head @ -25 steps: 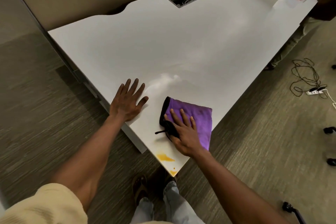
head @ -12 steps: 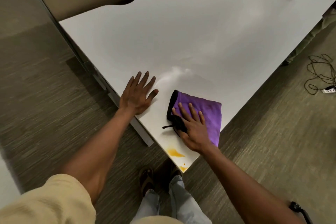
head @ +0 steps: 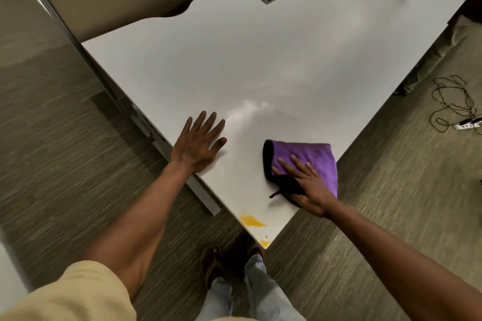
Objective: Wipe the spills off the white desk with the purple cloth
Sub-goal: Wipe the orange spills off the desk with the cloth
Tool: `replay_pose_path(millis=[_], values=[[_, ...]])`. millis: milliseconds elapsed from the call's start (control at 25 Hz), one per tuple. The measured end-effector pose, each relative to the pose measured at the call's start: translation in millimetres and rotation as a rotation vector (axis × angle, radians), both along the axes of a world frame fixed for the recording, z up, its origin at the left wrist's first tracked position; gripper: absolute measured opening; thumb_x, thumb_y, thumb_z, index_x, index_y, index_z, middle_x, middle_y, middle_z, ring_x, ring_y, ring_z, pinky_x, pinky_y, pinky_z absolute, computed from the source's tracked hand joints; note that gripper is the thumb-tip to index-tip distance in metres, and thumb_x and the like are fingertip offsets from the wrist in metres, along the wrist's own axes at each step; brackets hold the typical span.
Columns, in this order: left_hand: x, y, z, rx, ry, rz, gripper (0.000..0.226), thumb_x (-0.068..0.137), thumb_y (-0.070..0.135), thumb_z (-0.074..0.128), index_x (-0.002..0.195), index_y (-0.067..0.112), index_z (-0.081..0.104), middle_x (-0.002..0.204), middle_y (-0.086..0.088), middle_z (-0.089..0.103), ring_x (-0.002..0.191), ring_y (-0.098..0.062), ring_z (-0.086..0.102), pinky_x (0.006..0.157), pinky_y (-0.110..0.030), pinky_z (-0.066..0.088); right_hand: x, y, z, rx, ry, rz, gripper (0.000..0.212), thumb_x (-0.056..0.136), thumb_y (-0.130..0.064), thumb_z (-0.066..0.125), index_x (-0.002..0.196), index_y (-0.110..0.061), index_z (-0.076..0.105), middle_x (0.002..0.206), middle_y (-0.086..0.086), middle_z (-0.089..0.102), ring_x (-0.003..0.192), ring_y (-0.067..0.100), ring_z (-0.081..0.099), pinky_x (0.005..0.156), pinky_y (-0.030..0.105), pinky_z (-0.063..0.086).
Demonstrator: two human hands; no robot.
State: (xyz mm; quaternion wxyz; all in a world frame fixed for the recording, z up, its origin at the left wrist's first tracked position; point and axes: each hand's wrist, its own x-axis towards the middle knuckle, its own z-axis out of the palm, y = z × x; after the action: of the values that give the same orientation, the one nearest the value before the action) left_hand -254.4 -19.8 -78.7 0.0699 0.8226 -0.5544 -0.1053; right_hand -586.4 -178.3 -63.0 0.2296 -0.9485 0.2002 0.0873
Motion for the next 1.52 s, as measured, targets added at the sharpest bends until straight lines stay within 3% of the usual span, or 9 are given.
replay_pose_path(millis=[160,440,560,720,840,1000,1160,1280,1520], values=[[1,1,-3,0.010,-0.017,0.019,0.073,0.098,0.067,-0.004,0.164,0.037,0.003,0.173,0.006,-0.001,0.159,-0.018,-0.006,0.128,-0.047,-0.003,40,46,-2,-0.047,0.005,-0.134,0.065,0.092,-0.065,0.027,0.153,-0.058,0.008,0.167,-0.025,-0.004,0.156,0.015,-0.018,0.124,0.057,-0.006],[0,4,-1,-0.001,0.005,0.007,0.081,0.092,0.071,-0.014,0.164,0.037,0.004,0.172,0.007,-0.002,0.159,-0.017,-0.006,0.128,-0.045,-0.005,-12,51,6,0.122,-0.071,0.122,0.056,0.102,-0.056,0.037,0.156,-0.053,0.023,0.168,-0.025,0.006,0.158,0.012,-0.008,0.126,0.039,-0.015],[0,0,0,-0.005,0.001,0.032,0.075,0.096,0.067,-0.007,0.164,0.037,0.004,0.172,0.009,-0.001,0.159,-0.016,-0.005,0.128,-0.045,-0.004,-16,0,5,0.127,-0.056,-0.088,0.056,0.095,-0.060,0.038,0.149,-0.066,0.021,0.166,-0.030,0.007,0.157,0.005,-0.009,0.127,0.050,-0.003],[3,-1,-3,-0.037,-0.009,0.062,0.073,0.098,0.067,0.000,0.164,0.036,0.012,0.172,0.011,0.007,0.159,-0.014,0.002,0.128,-0.044,0.000,58,21,5,0.176,-0.064,-0.386,0.073,0.087,-0.063,0.037,0.157,-0.047,0.021,0.169,-0.015,0.009,0.155,0.007,-0.015,0.124,0.052,-0.013],[4,-1,-3,-0.081,0.011,0.066,0.075,0.097,0.066,-0.001,0.163,0.036,0.018,0.171,0.011,0.014,0.159,-0.015,0.008,0.128,-0.044,0.003,91,89,13,0.209,-0.066,-0.149,0.065,0.094,-0.049,0.044,0.151,-0.054,0.011,0.164,-0.024,0.004,0.154,0.012,-0.019,0.123,0.048,-0.020],[5,2,-2,-0.082,0.052,0.025,0.078,0.097,0.067,-0.009,0.163,0.036,0.016,0.171,0.009,0.011,0.159,-0.015,0.005,0.128,-0.044,0.002,50,91,6,0.211,-0.055,0.151,0.056,0.103,-0.046,0.043,0.156,-0.047,0.027,0.168,-0.026,0.008,0.157,0.009,-0.013,0.123,0.040,-0.021],[4,2,1,-0.073,0.041,0.037,0.072,0.099,0.064,-0.004,0.163,0.036,0.014,0.171,0.010,0.011,0.159,-0.014,0.004,0.128,-0.044,0.001,-11,35,15,0.302,-0.039,-0.045,0.057,0.097,-0.053,0.042,0.153,-0.053,0.031,0.165,-0.028,0.018,0.156,0.001,-0.004,0.127,0.054,-0.005],[7,1,1,-0.094,0.039,0.066,0.071,0.101,0.065,0.000,0.163,0.036,0.017,0.171,0.011,0.015,0.159,-0.013,0.007,0.128,-0.045,0.005,-1,50,14,0.286,-0.050,-0.139,0.058,0.092,-0.056,0.041,0.149,-0.061,0.028,0.164,-0.033,0.012,0.156,0.002,-0.009,0.126,0.056,-0.007],[7,3,0,-0.072,0.043,0.064,0.074,0.098,0.066,-0.002,0.163,0.036,0.016,0.171,0.010,0.012,0.159,-0.013,0.005,0.128,-0.044,0.002,50,96,17,0.312,0.023,0.063,0.060,0.094,-0.060,0.036,0.153,-0.051,0.027,0.166,-0.027,0.009,0.154,0.001,-0.017,0.121,0.036,-0.023]])
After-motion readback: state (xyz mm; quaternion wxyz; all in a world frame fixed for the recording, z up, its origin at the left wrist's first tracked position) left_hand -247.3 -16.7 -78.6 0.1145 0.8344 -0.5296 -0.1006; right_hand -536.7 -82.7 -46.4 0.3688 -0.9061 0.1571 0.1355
